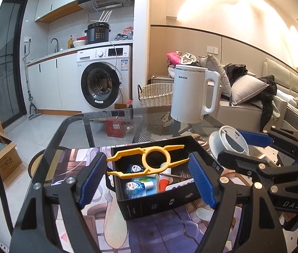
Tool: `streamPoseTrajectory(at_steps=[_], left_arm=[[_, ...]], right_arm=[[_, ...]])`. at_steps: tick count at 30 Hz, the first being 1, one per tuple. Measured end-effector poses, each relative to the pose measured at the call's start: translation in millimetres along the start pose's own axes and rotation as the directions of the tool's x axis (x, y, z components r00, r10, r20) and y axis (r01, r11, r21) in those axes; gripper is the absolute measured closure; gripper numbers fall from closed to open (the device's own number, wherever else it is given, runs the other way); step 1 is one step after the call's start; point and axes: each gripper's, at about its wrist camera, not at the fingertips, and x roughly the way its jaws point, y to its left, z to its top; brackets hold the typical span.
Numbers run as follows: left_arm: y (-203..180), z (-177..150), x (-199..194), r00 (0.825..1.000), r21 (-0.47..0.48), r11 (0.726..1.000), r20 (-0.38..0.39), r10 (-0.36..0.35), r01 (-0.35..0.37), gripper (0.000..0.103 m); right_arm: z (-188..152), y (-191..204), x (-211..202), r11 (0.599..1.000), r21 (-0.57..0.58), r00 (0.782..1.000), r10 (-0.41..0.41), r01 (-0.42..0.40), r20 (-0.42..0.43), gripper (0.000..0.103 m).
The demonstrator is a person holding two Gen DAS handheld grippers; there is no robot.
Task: Organize rigid objects
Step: 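Carry the grey holder with the right tool while the left carries the yellow clip over the box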
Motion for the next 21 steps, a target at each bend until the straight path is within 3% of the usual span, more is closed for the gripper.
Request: streamPoseTrajectory(at_steps=[21], left_arm=[[9, 5, 34, 0.997, -0.015, 0.999, 0.059, 0.048, -0.047, 0.024]], right_arm=[[11, -8, 23, 0.999, 0.010, 0.996, 0.038, -0.039, 0.077, 0.053]])
